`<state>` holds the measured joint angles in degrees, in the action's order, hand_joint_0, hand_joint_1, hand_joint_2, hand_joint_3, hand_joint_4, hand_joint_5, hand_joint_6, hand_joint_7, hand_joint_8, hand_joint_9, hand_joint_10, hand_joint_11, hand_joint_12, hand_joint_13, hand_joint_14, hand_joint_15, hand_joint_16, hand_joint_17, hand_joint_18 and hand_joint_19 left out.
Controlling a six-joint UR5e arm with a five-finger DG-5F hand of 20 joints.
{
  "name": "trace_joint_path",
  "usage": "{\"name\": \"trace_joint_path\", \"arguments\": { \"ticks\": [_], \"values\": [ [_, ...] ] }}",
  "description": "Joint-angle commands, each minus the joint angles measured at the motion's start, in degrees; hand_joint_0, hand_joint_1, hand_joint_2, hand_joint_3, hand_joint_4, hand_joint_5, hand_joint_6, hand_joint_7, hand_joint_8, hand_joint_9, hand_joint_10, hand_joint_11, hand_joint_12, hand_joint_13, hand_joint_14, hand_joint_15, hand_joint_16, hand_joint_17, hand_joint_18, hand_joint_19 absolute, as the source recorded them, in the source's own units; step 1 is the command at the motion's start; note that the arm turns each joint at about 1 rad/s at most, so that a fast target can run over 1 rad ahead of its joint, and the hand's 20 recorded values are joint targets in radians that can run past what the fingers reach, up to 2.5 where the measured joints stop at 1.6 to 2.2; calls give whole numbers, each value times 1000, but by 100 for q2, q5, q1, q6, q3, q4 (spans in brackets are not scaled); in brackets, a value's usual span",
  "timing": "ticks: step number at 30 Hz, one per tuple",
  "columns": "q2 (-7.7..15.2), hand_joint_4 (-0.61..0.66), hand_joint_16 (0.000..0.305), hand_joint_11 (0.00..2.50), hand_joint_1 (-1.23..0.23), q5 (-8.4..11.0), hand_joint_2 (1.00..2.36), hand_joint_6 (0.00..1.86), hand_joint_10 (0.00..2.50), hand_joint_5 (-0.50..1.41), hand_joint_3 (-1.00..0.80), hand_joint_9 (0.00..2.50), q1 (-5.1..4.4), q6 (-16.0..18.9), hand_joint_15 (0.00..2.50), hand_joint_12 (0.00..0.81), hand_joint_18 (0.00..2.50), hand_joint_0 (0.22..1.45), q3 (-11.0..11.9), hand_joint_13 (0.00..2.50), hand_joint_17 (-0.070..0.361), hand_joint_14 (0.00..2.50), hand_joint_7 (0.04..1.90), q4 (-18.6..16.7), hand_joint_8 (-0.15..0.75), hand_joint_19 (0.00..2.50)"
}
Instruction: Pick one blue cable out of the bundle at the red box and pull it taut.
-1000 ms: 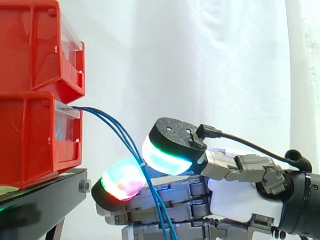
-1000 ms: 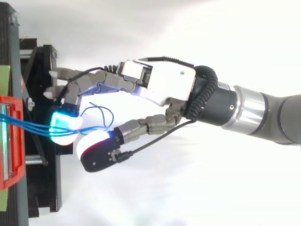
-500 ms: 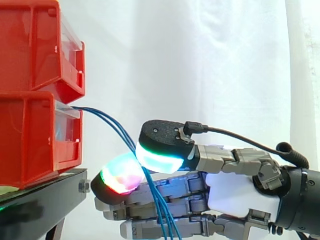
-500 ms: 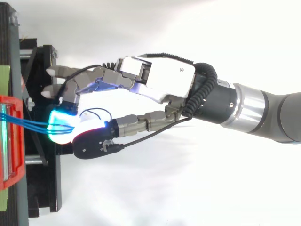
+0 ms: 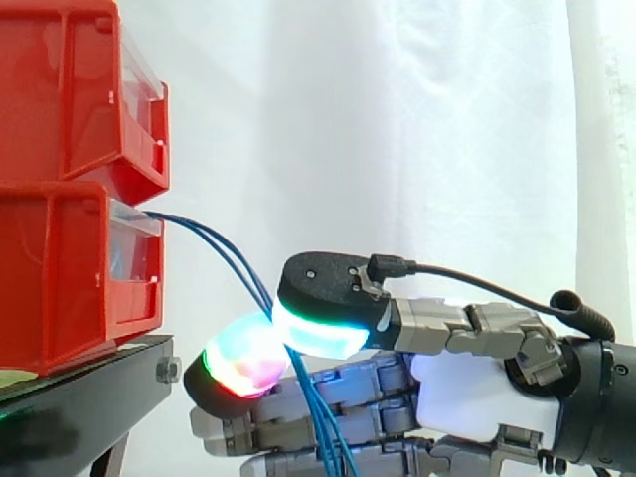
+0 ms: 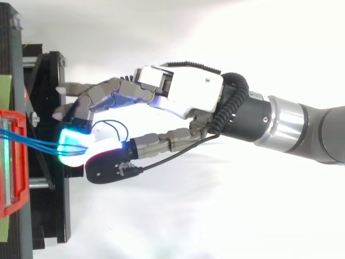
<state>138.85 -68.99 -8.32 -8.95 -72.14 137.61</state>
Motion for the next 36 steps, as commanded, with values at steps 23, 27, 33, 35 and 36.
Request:
{"name": "trace_joint_path", "arguments": {
  "ticks": [23,27,33,35,36],
  "values": [
    [-42,74,55,204,-940,-105,1014,914,4,-192,-306,518,6,834,23,367,406,757,376,300,123,0,784,1365,330,39],
    [-51,160,54,207,-944,-123,1009,920,4,-191,-377,521,-3,860,24,366,410,769,412,301,122,0,875,1409,327,50],
    [-51,210,54,196,-914,-176,1001,912,4,-188,-490,498,-3,869,36,367,367,655,631,263,122,0,851,1787,327,70],
    [-42,213,55,199,-885,-176,1000,897,4,-188,-500,487,-3,878,44,369,351,609,658,251,124,1,851,1857,326,86],
    [-42,214,55,198,-874,-185,1000,895,4,-187,-500,485,-3,869,43,369,343,592,658,247,125,1,838,1866,328,94]
  ]
}}
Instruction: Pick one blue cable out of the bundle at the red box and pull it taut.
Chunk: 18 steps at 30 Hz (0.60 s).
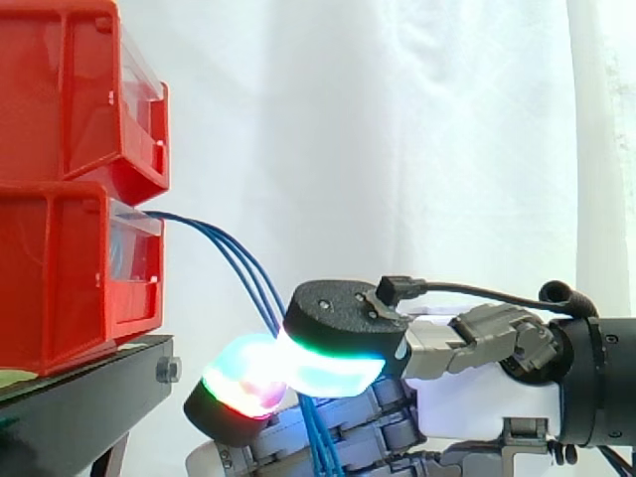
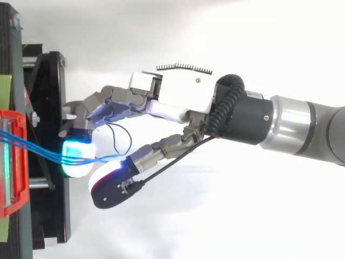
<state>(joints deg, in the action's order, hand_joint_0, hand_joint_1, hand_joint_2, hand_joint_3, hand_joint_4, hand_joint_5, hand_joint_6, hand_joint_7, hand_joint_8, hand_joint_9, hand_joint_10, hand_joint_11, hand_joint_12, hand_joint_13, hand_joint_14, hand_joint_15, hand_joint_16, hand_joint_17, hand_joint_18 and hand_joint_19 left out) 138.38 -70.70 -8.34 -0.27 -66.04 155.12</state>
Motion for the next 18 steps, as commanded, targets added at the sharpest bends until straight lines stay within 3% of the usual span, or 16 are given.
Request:
{"name": "trace_joint_path", "arguments": {
  "ticks": [1,7,18],
  "values": [
    [5,214,56,200,-863,-5,1000,893,4,-186,-500,486,-1,10,41,369,342,578,48,243,125,0,836,124,330,93],
    [-4,199,56,186,-749,-5,1001,870,6,-174,-479,495,-1,54,47,369,313,558,48,233,126,0,853,133,335,116],
    [-13,167,58,191,-720,-5,1016,890,5,-167,-143,518,7,80,51,376,329,594,48,252,130,0,943,133,353,130]
  ]
}}
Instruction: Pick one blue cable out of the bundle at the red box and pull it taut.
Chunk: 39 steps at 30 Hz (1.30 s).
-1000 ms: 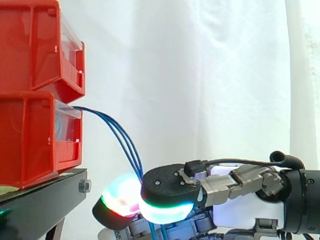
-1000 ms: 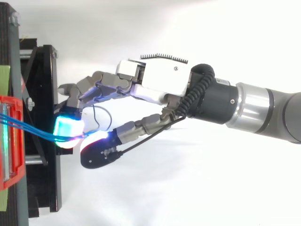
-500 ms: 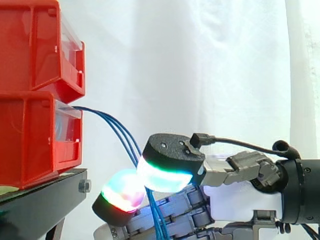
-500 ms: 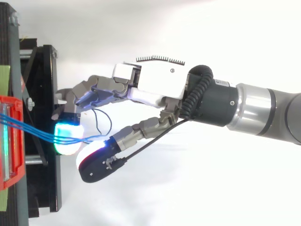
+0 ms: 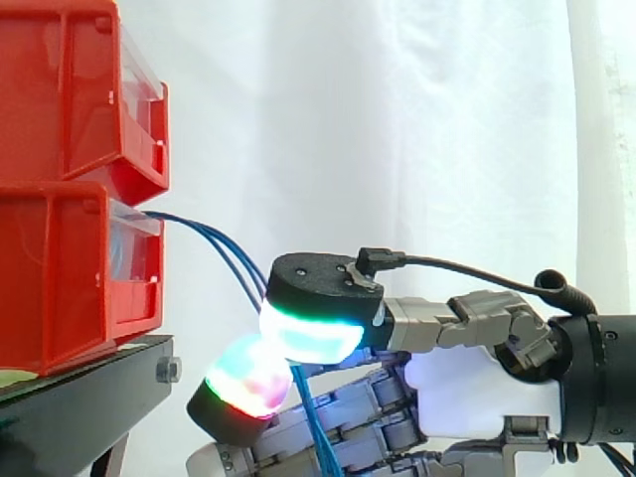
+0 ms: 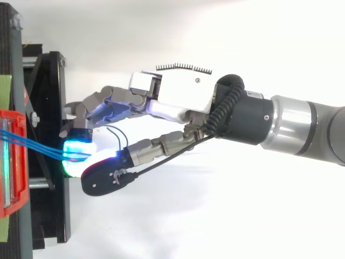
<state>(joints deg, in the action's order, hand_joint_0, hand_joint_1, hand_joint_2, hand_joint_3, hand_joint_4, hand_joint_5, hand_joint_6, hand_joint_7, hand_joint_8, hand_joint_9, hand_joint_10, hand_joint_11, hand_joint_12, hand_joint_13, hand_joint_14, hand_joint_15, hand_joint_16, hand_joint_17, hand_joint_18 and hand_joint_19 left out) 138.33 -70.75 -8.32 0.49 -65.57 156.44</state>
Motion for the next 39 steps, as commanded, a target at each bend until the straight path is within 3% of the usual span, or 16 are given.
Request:
{"name": "trace_joint_path", "arguments": {
  "ticks": [1,9,14,17,18,24,29,39],
  "values": [
    [-25,156,58,186,-730,0,1016,890,4,-167,-135,518,-3,4,43,376,334,598,0,253,130,0,939,1,353,118],
    [-122,36,54,206,-857,0,1020,905,4,-177,-159,520,-12,13,37,364,386,674,0,279,122,0,875,256,334,82],
    [-254,57,55,205,-908,-9,1017,906,4,-182,-243,521,-3,13,28,366,397,714,0,284,123,0,880,607,335,63],
    [-324,112,55,206,-924,-9,1008,893,4,-182,-386,516,6,-5,24,368,401,727,0,284,123,2,811,801,328,60],
    [-368,159,55,202,-911,-9,1000,883,4,-179,-496,513,-3,13,31,369,399,723,0,282,124,0,799,880,326,67],
    [-421,212,59,201,-727,-18,1000,877,4,-170,-500,513,6,13,56,385,350,517,0,261,132,1,842,1056,346,113],
    [-412,182,57,183,-609,-18,1000,868,3,-163,-500,525,6,13,58,373,327,544,0,254,128,1,860,1056,345,148],
    [-421,172,56,212,-728,-9,1018,895,4,-163,-122,553,6,13,70,370,384,597,0,307,126,3,925,1047,351,140]
  ]
}}
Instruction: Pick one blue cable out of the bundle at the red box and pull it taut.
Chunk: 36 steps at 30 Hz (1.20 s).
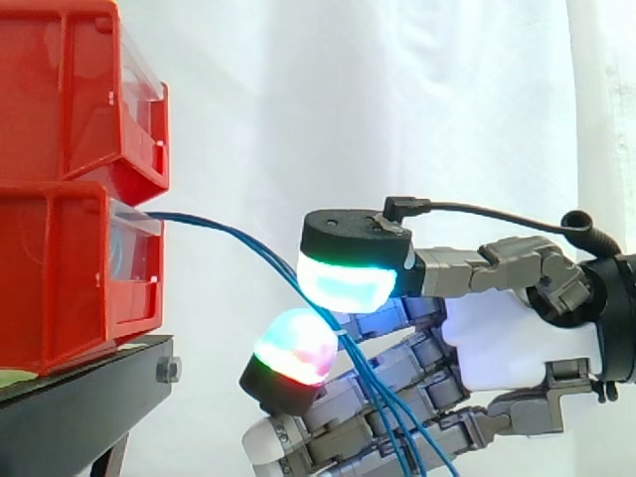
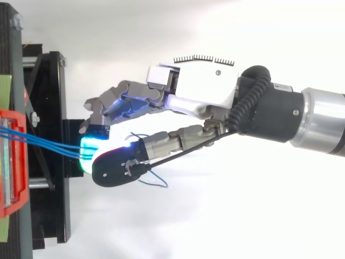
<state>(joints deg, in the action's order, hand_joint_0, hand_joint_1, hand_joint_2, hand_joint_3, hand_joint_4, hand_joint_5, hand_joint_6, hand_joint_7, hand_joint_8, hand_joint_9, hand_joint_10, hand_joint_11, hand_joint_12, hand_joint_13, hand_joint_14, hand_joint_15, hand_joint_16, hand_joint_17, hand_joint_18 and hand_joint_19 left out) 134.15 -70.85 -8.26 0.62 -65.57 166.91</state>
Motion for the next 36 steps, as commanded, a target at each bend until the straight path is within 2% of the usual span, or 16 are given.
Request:
{"name": "trace_joint_path", "arguments": {
  "ticks": [1,9,17,25,28,32,34,36],
  "values": [
    [6,172,57,208,-736,1,1018,898,6,-161,-104,557,0,0,68,375,392,598,0,317,127,2,924,8,355,142],
    [-65,43,55,223,-835,10,1020,906,5,-166,-55,560,0,-18,68,367,426,649,0,338,124,1,928,8,347,116],
    [-65,30,54,221,-920,10,1023,908,5,-181,-133,542,0,-18,57,364,430,717,0,329,122,1,953,35,334,95],
    [-65,1,54,209,-934,10,1017,912,4,-191,-260,510,0,-26,41,364,431,770,0,301,122,1,908,35,316,87],
    [-65,9,54,215,-931,10,1014,911,4,-192,-306,505,0,-35,40,364,426,780,0,296,122,0,880,35,314,83],
    [-65,99,54,215,-943,-8,1006,899,4,-191,-424,497,0,-35,43,364,428,771,0,284,122,2,814,35,310,78],
    [-65,141,54,208,-942,-8,1000,884,4,-184,-498,492,9,-26,43,365,421,713,0,282,121,1,852,26,310,82],
    [-65,158,54,206,-904,-8,1000,881,4,-180,-500,493,17,-26,52,365,399,658,0,275,122,2,849,35,315,103]
  ]
}}
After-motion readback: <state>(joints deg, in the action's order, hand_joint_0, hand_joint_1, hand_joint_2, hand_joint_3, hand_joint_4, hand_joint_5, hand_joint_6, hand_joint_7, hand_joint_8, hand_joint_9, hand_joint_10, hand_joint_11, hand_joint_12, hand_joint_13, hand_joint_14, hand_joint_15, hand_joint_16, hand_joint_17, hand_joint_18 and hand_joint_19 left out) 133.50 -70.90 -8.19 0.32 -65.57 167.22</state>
